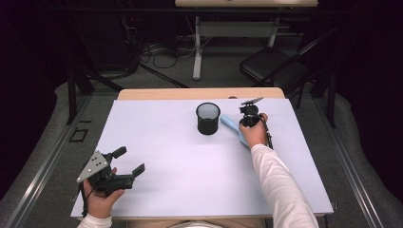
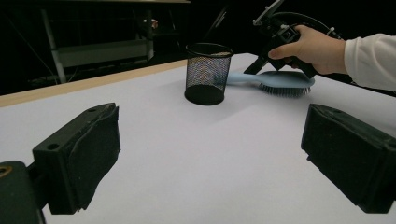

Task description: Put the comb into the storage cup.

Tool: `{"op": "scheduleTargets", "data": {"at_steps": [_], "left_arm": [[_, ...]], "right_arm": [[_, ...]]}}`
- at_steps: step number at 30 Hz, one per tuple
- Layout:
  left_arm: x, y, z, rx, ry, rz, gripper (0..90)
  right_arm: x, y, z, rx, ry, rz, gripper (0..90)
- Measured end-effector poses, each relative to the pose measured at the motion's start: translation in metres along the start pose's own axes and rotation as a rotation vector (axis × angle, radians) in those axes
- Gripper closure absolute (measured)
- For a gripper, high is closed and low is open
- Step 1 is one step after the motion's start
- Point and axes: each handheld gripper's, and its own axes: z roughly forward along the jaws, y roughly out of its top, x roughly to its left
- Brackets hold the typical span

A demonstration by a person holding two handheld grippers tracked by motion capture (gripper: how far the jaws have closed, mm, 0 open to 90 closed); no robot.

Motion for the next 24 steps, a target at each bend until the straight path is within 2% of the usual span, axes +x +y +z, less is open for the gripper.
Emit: {"op": "scheduleTargets", "data": {"at_steps": [7,24], "left_arm": [[0.000,0.000,0.000,-0.001,0.001,0.000,4.8],[0.000,0.000,0.000,-0.004,0.002,0.000,4.8]], "right_arm": [[-0.005,-0.004,-0.001,0.007,0.002,0.011,90.0],[-0.008,-0.014,-0.006,0.006,0.033,-0.018,90.0]]}}
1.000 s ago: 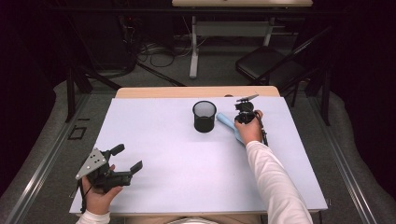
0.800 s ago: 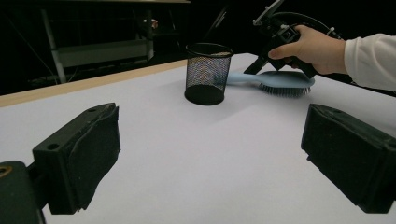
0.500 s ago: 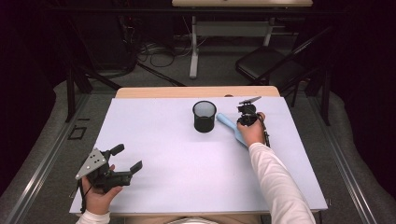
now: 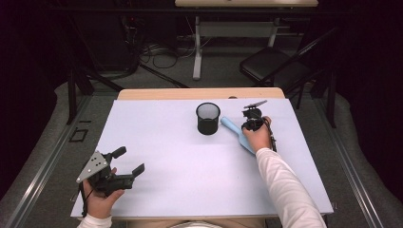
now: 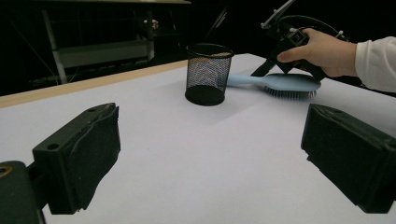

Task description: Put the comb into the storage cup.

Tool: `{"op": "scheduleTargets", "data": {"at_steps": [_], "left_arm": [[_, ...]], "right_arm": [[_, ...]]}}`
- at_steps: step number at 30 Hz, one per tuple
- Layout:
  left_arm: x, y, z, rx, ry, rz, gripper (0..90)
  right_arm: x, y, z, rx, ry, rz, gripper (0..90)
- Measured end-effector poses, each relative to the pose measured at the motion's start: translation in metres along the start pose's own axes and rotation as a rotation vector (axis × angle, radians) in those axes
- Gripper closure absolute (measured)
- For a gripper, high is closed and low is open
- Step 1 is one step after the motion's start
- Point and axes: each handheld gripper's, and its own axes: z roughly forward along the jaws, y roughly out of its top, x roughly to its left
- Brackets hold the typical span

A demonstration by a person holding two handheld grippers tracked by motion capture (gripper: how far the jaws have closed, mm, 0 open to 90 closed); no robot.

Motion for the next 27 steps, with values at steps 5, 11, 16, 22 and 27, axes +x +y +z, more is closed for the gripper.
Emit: {"op": "scheduleTargets", "data": {"at_steps": [5,11,16,22,27], "left_arm": [[0.000,0.000,0.000,-0.001,0.000,-0.001,4.8],[0.000,0.000,0.000,-0.001,0.001,-0.001,4.8],[0.000,0.000,0.000,-0.001,0.003,0.000,4.7],[0.000,0.000,0.000,-0.001,0.002,0.002,4.7],[0.000,0.000,0.000,-0.002,0.003,0.002,4.7]], "right_arm": [[0.000,-0.004,-0.001,0.001,0.009,-0.002,90.0],[0.001,-0.008,-0.003,0.001,0.021,-0.007,90.0],[0.001,-0.011,-0.004,-0.004,0.028,-0.018,90.0],[0.003,-0.015,-0.005,0.006,0.036,-0.029,90.0],[0.004,-0.018,-0.006,0.008,0.044,-0.045,90.0]]}}
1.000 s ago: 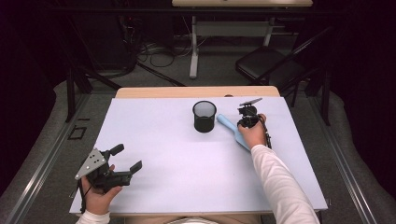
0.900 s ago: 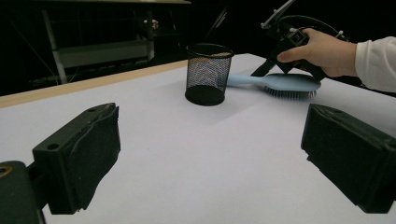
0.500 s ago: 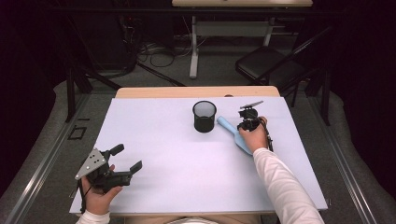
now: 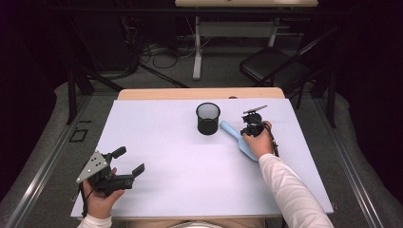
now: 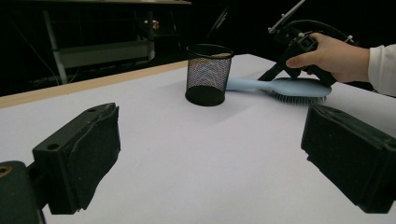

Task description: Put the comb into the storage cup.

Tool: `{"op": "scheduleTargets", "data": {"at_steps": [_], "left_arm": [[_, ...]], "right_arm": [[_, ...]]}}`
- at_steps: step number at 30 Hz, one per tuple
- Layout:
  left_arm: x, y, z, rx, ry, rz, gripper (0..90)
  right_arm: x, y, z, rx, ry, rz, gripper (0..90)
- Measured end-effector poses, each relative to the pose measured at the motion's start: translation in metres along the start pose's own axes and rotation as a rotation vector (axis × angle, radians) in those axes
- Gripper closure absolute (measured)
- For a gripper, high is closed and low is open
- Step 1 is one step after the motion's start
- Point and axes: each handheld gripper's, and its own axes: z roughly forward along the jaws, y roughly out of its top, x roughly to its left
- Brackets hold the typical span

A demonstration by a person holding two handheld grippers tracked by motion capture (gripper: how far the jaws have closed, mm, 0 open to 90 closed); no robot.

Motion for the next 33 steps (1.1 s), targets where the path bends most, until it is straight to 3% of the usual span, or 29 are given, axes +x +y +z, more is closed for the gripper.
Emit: {"op": "scheduleTargets", "data": {"at_steps": [19,33], "left_arm": [[0.000,0.000,0.000,-0.001,0.000,-0.002,4.8],[0.000,0.000,0.000,-0.001,0.000,-0.001,4.8]], "right_arm": [[0.007,-0.008,-0.004,0.016,0.033,-0.046,90.0],[0.022,-0.007,-0.003,0.026,0.055,-0.086,90.0]]}}
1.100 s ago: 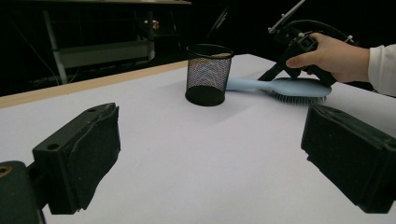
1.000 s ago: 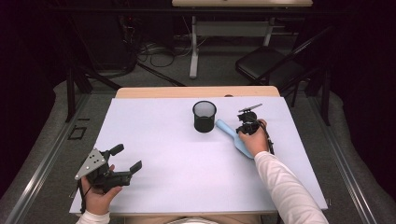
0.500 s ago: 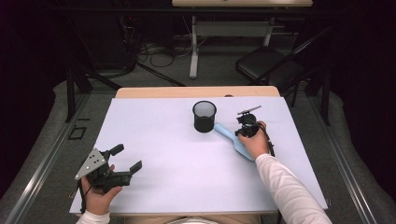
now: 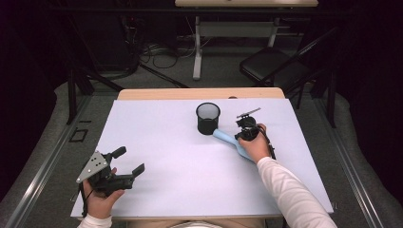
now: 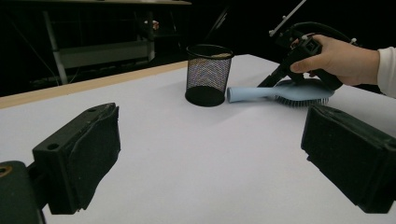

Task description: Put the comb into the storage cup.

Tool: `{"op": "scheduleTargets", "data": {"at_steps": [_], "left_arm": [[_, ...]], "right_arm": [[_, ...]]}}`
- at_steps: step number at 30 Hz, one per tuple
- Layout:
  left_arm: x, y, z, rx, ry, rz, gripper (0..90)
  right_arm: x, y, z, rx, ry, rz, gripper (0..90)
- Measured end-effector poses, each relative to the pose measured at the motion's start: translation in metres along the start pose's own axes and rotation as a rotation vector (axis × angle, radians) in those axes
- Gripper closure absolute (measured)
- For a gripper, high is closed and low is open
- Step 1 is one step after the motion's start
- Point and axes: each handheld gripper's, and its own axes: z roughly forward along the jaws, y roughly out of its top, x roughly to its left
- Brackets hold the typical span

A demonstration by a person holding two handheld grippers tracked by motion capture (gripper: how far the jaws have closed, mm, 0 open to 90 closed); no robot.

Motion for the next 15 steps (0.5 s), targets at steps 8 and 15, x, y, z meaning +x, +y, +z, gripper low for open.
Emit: {"op": "scheduleTargets", "data": {"at_steps": [8,15], "left_arm": [[0.000,0.000,0.000,0.003,0.002,0.001,4.8],[0.000,0.000,0.000,0.000,0.001,0.000,4.8]], "right_arm": [[0.015,0.000,0.002,-0.003,0.027,-0.034,90.0],[0.027,-0.002,-0.002,0.051,0.036,-0.076,90.0]]}}
